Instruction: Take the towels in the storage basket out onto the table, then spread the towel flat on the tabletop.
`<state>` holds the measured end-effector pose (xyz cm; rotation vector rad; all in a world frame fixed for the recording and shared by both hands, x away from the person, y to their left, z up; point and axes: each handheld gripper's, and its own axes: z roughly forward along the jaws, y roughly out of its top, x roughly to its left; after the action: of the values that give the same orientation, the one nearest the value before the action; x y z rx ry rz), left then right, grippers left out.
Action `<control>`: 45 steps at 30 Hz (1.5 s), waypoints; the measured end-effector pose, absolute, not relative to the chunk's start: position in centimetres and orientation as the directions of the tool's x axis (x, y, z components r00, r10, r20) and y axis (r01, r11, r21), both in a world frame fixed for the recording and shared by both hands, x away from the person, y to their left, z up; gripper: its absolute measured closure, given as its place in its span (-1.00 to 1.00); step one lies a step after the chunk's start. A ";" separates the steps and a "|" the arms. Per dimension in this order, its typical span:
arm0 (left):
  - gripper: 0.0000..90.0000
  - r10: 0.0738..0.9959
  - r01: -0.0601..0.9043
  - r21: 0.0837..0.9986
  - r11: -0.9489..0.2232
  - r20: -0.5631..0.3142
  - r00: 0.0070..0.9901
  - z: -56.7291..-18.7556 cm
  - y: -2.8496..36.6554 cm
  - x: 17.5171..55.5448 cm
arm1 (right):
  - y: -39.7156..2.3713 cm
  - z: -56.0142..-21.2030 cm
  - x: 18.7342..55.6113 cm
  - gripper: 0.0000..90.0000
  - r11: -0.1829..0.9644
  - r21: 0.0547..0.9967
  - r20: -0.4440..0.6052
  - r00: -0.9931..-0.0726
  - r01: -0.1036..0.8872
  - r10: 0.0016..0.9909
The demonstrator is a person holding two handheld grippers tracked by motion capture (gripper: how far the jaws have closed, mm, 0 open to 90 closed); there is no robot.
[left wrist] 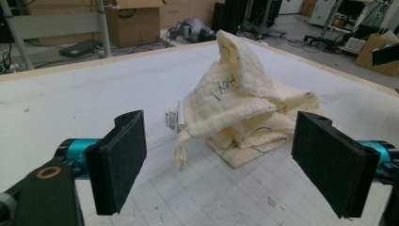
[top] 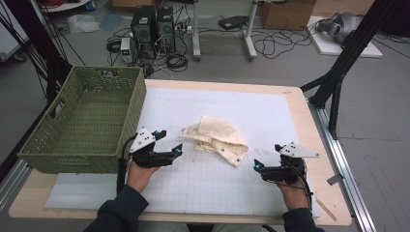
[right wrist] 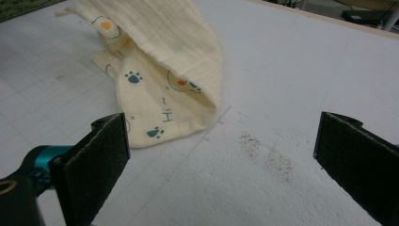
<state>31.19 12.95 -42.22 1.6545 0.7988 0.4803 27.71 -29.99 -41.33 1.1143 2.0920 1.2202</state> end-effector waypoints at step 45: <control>-0.52 0.719 0.300 0.942 -0.147 -0.106 0.686 -43.2 12.8 31.4 | -22.0 -44.8 35.7 0.36 0.489 0.753 -0.164 -0.595 0.440 0.787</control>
<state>31.38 12.80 -43.17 1.7335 0.8218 0.4481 35.73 -22.04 -44.84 1.0109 2.2417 0.9301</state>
